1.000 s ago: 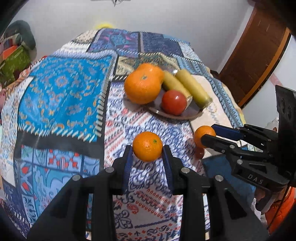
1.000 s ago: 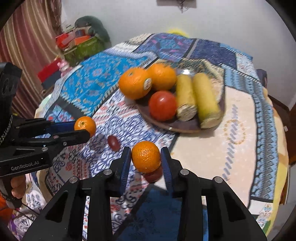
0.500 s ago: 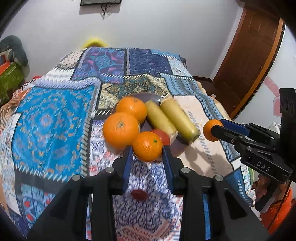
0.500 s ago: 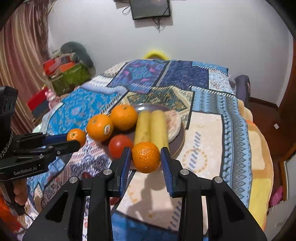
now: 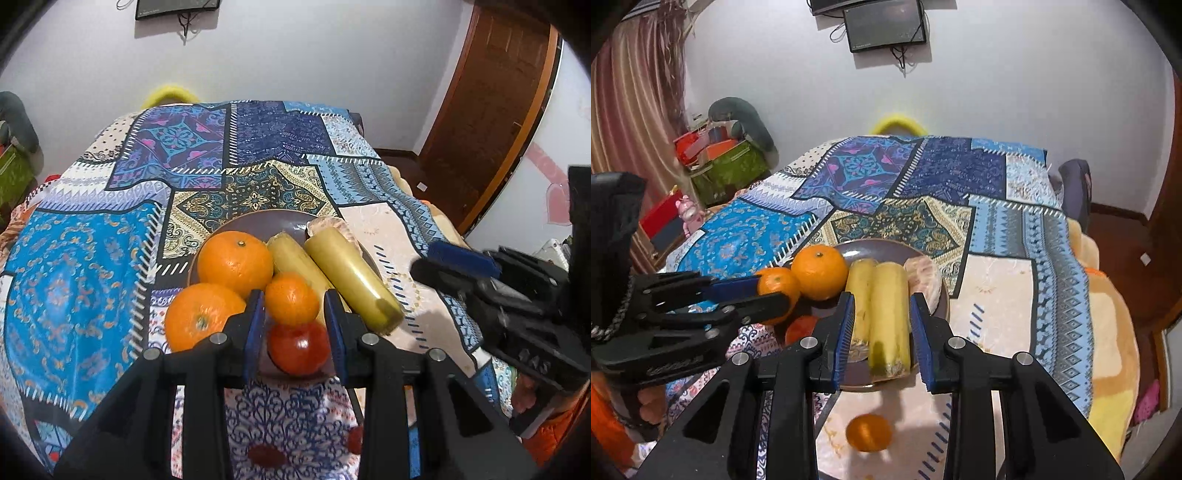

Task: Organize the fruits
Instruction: 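Set the mandarin on the plate with the left tool while the right tool carries its mandarin, then lower the mandarin onto the plate with the right tool and open it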

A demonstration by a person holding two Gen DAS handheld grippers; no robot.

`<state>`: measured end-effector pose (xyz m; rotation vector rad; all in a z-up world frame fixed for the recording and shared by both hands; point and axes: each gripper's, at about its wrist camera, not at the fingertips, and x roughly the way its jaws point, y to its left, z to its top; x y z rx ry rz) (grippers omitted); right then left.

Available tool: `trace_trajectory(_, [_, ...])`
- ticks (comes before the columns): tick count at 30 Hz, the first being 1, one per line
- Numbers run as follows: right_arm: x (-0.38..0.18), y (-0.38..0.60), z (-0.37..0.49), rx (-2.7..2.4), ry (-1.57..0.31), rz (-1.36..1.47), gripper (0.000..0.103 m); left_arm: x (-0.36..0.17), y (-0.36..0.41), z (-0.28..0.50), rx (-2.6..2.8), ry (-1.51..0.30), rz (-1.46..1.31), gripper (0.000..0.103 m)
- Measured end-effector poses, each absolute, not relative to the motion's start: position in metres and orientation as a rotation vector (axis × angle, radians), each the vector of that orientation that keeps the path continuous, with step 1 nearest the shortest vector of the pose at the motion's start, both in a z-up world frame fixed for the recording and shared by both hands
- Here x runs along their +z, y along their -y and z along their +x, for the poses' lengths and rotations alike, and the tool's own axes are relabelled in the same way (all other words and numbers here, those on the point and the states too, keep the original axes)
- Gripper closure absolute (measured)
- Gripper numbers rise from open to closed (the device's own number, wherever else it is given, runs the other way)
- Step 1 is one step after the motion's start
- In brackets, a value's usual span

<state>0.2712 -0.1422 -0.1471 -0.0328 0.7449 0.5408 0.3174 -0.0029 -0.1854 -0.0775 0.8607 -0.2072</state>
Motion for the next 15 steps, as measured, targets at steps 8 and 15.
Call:
trace_trajectory(8, [-0.178, 0.160, 0.256, 0.558, -0.868, -0.026, 0.073, -0.193, 0.006, 0.328, -0.201, -0.864, -0.078, 0.071])
trace_trajectory(15, [-0.213, 0.165, 0.251, 0.512, -0.956, -0.067, 0.058, -0.184, -0.002, 0.308, -0.194, -0.851, -0.073, 0.069])
